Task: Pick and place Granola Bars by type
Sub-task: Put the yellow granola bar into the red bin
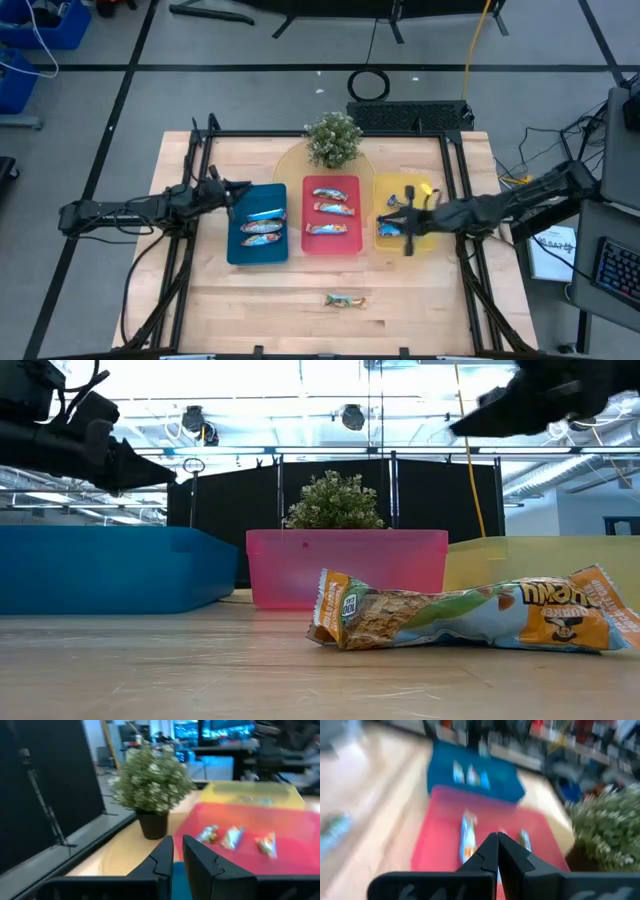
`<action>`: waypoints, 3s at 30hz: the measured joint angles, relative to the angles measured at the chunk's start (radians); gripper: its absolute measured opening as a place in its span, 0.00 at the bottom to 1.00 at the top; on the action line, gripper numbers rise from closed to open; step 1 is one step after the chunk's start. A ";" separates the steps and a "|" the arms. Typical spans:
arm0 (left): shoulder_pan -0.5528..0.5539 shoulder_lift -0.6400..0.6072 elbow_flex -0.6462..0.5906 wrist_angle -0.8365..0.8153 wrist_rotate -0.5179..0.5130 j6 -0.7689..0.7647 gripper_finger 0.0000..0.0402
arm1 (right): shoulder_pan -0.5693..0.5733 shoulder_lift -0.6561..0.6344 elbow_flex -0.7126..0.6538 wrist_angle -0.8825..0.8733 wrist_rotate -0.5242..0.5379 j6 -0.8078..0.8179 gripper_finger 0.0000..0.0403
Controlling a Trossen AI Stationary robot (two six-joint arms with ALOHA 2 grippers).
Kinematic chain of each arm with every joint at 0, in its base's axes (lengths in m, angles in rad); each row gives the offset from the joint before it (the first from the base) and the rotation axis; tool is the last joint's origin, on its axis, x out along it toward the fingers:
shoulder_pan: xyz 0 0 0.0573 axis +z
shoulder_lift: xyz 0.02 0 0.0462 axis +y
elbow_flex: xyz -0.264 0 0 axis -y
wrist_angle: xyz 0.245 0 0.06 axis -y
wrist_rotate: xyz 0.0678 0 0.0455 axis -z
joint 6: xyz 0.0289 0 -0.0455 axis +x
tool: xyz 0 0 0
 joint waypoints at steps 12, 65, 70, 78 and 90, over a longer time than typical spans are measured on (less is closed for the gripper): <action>-0.001 0.000 0.000 -0.054 0.075 -0.055 0.12 | 0.207 0.730 0.641 -0.492 0.138 0.178 0.17; -0.001 0.000 0.000 -0.131 0.162 -0.062 0.09 | 0.247 1.197 0.906 -0.605 -0.314 0.540 0.11; -0.001 0.000 0.000 -0.137 0.161 -0.059 0.09 | 0.227 1.135 0.904 -0.598 -0.334 0.511 0.08; -0.001 0.000 0.000 -0.144 0.161 -0.053 0.09 | 0.193 0.861 0.905 -0.611 -0.213 0.382 0.10; -0.001 0.000 0.000 -0.141 0.160 -0.030 0.09 | -0.093 0.492 0.779 -0.868 -0.017 0.296 0.12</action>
